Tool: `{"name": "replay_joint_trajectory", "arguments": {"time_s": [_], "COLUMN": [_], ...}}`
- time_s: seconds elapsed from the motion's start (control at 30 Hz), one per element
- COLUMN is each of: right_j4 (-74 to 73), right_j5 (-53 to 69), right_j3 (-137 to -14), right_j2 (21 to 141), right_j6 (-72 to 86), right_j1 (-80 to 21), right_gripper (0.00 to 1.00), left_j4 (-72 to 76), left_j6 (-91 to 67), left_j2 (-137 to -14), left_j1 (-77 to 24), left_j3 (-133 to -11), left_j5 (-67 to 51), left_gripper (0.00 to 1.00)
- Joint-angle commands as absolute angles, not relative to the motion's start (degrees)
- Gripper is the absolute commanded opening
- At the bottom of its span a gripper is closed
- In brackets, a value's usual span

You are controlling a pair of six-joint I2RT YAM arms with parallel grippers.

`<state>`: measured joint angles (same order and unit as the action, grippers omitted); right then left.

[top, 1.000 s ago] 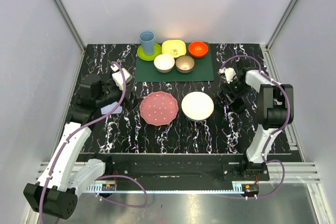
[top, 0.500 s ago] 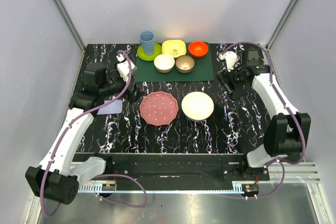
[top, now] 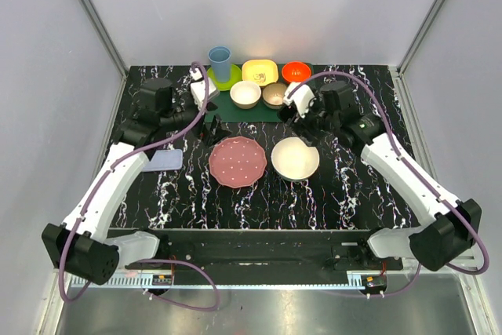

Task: Take the phone out of the phone case
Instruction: Pick up the phone at the center of the board.

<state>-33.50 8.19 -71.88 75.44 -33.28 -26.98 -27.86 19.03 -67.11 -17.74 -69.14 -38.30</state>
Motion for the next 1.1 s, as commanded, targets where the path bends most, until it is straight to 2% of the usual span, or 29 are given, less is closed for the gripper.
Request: {"name": "replay_joint_trajectory", "arguments": {"time_s": [0.0, 0.47, 1.07], "right_j4": [-22.8, -13.2, -7.6], "right_j5": [3.5, -5.8, -8.4], "right_j3": [-72.2, -69.2, -66.0], "right_j2": [73.4, 73.5, 71.3], "right_j6": [-35.0, -41.7, -42.4], "right_j1": [-31.7, -42.7, -48.4], "right_gripper": [0.0, 0.0, 0.0], "left_j4": [-28.4, -29.5, -27.9], "left_j6": [17.0, 5.8, 0.2], "left_j2": [-69.7, -78.8, -88.8], "left_j1": [-19.5, -21.4, -23.6], "left_j3": [-73.9, -82.4, -86.7], "left_j5": [-42.2, -49.5, -51.2], "left_gripper": [0.99, 0.99, 0.99]}}
